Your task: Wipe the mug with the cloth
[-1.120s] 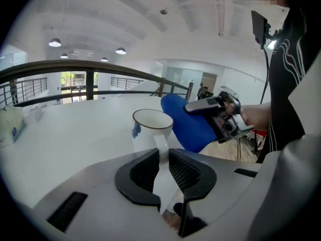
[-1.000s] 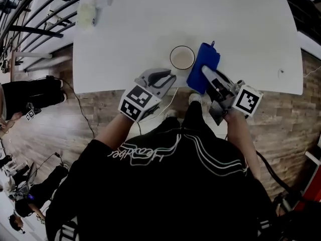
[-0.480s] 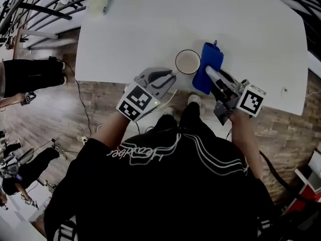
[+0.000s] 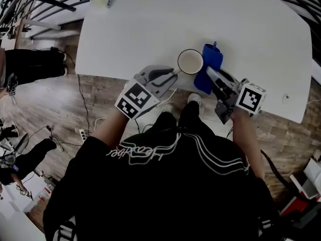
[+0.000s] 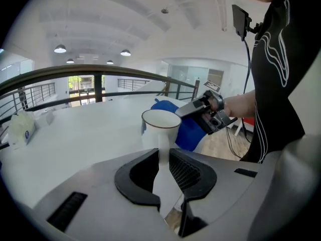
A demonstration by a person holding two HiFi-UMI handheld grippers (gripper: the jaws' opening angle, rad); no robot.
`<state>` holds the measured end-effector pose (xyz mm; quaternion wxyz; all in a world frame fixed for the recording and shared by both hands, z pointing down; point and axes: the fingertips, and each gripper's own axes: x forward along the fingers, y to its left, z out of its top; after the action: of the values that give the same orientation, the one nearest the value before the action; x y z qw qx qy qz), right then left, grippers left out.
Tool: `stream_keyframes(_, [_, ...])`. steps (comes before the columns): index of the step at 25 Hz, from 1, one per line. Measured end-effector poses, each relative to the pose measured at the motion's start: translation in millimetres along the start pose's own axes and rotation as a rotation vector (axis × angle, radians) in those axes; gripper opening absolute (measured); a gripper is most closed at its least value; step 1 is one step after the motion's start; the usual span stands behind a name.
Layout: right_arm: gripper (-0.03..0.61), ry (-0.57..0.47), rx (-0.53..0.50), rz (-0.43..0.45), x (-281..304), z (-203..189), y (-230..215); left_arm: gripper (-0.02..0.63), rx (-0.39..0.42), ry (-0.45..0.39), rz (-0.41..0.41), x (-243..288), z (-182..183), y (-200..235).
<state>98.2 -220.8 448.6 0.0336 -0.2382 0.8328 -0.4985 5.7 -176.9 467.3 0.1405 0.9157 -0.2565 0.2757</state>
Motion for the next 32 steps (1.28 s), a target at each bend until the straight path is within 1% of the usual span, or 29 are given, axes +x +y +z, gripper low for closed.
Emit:
stream_keyframes(4, [0.048, 0.076, -0.048, -0.092, -0.4, 15.2, -17.0, 0.067, -0.006, 0.002, 0.018, 10.5, 18.1, 10.1])
stream_keyframes(7, [0.048, 0.120, -0.080, -0.138, 9.8, 2.2, -24.8, 0.067, -0.006, 0.001, 0.033, 4.9, 6.8, 12.5])
stream_keyframes(10, [0.048, 0.150, -0.111, -0.140, 14.0, -8.7, -22.8, 0.067, 0.001, 0.005, 0.043, -0.8, -3.3, 9.3])
stream_keyframes(12, [0.048, 0.162, -0.117, -0.123, 7.6, -2.4, -20.2, 0.067, 0.013, 0.011, 0.055, 0.6, 1.0, 8.4])
stream_keyframes(15, [0.048, 0.144, -0.121, -0.085, -5.9, 26.8, -17.2, 0.067, 0.038, 0.024, 0.074, 8.4, 14.9, 11.7])
stream_keyframes(19, [0.048, 0.103, -0.103, 0.009, -10.3, 51.2, 0.3, 0.067, 0.051, 0.028, 0.104, 4.4, 15.1, 15.5])
stream_keyframes(22, [0.048, 0.104, -0.098, 0.076, -8.5, 56.4, 8.6, 0.067, 0.060, 0.025, 0.127, 0.8, 9.8, 16.6])
stream_keyframes(26, [0.048, 0.149, -0.112, 0.134, -6.2, 53.9, 13.9, 0.067, 0.066, 0.017, 0.180, -0.1, 5.6, 20.3])
stream_keyframes(32, [0.048, 0.193, -0.110, 0.154, -2.2, 48.6, 16.7, 0.067, 0.051, -0.018, 0.275, -1.4, 7.7, 34.7])
